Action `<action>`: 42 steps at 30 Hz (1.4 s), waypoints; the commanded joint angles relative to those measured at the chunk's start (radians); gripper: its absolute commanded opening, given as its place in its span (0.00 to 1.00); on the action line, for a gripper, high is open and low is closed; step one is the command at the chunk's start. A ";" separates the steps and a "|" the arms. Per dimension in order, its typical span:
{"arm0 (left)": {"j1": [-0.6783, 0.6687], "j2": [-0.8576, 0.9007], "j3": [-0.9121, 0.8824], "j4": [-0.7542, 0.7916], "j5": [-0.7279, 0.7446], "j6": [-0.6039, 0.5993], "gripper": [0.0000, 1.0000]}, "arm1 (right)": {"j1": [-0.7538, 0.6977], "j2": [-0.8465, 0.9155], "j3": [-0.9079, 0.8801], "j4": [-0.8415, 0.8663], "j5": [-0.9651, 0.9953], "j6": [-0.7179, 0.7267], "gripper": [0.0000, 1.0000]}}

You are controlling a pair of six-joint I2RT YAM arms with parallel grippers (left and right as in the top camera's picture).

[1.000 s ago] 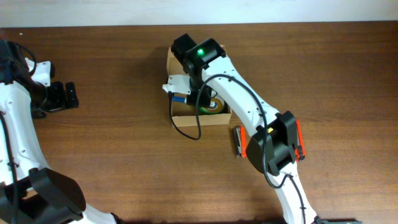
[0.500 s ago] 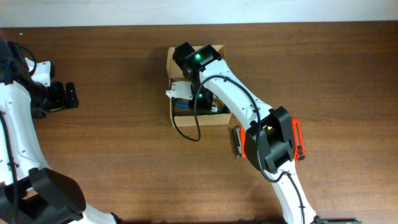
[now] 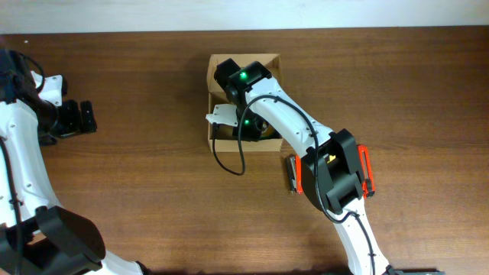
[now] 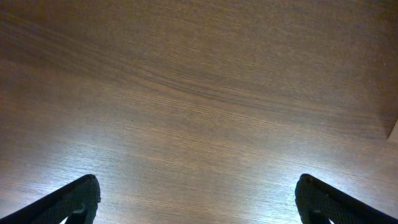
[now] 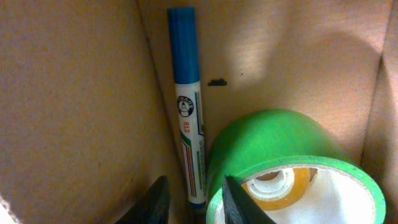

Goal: Pack container
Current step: 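Release the marker and withdraw the right gripper from the box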

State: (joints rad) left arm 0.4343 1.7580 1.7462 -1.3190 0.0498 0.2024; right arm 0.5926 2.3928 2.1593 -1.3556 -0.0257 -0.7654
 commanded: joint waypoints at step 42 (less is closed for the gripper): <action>0.003 -0.010 -0.001 0.003 0.014 0.016 1.00 | -0.868 -0.872 -0.782 0.150 -0.015 0.560 0.64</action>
State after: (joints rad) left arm 0.4343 1.7580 1.7462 -1.3186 0.0532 0.2024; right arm -0.2523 1.5146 1.4555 -1.2266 -0.0387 -0.2131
